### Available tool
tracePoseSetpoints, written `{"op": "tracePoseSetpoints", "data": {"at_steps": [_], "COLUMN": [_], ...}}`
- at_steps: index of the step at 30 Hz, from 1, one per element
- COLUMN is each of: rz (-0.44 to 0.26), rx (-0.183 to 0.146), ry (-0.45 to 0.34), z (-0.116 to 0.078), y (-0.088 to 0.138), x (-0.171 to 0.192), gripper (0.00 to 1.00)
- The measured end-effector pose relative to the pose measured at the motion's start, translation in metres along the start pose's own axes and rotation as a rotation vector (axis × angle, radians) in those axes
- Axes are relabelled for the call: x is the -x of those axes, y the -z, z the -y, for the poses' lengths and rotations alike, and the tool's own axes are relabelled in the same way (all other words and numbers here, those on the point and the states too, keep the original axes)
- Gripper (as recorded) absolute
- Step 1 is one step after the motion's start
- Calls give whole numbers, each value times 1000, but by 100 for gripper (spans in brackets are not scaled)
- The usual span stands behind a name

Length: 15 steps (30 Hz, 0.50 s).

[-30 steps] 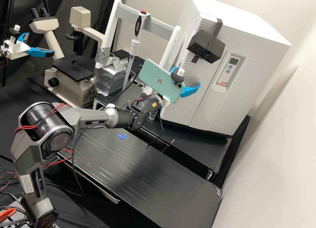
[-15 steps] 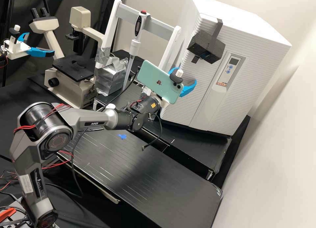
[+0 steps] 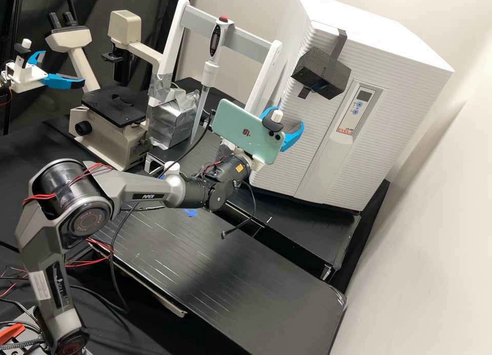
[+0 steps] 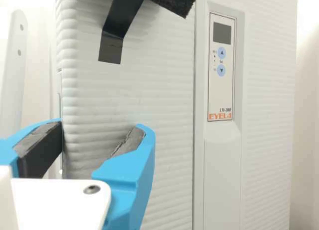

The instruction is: Open the door

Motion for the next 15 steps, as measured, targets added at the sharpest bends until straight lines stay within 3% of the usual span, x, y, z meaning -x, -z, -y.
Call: {"op": "tracePoseSetpoints", "data": {"at_steps": [9,15], "rz": [-22,-39], "rx": [-12,-42], "ry": [-12,-36], "z": [-1,-7], "y": [-16,-25], "x": [10,27], "gripper": [0,0]}}
